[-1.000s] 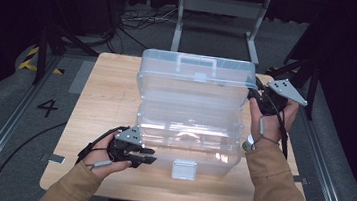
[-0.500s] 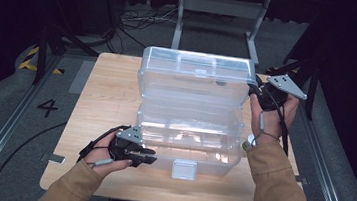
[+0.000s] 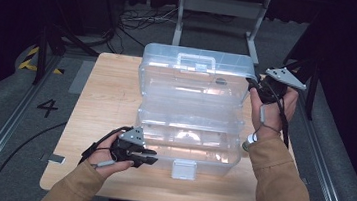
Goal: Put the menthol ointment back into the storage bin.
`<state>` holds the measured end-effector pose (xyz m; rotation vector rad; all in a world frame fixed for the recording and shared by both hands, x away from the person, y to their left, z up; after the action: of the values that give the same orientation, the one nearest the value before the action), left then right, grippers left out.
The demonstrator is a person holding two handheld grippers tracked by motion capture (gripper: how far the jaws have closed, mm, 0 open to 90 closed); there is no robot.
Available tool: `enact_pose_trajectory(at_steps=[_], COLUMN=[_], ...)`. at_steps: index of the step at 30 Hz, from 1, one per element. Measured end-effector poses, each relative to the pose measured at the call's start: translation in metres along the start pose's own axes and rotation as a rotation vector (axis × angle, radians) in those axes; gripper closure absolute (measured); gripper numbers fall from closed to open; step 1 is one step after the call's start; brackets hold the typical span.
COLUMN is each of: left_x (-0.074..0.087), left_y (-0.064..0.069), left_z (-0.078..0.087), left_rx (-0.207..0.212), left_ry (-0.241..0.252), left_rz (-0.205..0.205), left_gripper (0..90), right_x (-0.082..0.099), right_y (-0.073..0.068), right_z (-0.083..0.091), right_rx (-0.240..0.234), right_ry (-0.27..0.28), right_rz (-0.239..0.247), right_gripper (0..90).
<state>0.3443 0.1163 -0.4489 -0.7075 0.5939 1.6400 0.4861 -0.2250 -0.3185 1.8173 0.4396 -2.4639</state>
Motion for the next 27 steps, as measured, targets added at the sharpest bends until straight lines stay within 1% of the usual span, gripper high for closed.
enact_pose_trajectory(at_steps=[6, 10, 13, 19, 27], left_x=[0.0, -0.001, -0.001, -0.001, -0.001], left_y=[0.0, 0.0, 0.0, 0.0, -0.001], left_z=[-0.002, -0.002, -0.002, -0.003, -0.002], left_rx=[0.004, 0.004, 0.005, 0.003, 0.007], left_ry=[-0.003, -0.01, -0.012, -0.011, -0.018], left_rz=[0.013, 0.017, 0.026, 0.027, 0.024], left_gripper=[73.9, 73.7, 73.5, 73.3, 73.4], right_x=[-0.004, -0.006, -0.006, -0.007, -0.007], right_y=[0.001, 0.003, 0.003, 0.003, 0.006], right_z=[-0.005, -0.01, -0.013, -0.017, -0.026], right_rx=[0.001, -0.005, 0.001, 0.021, 0.024], right_ry=[-0.028, -0.04, -0.038, -0.037, -0.031], right_rz=[0.001, -0.007, -0.008, -0.015, -0.032], right_gripper=[79.2, 79.2, 79.4, 80.3, 80.8])
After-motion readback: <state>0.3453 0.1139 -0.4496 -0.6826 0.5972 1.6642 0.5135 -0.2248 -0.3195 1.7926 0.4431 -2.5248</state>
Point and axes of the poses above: each handheld gripper's, and its own axes: z roughly backward along the jaws, x roughly out of its underside, y roughly to its right, the point moved 4 cm from there along -z, roughly forward along the jaws, and after that the axes turned 13 degrees about -z, right-handed, at the moved point
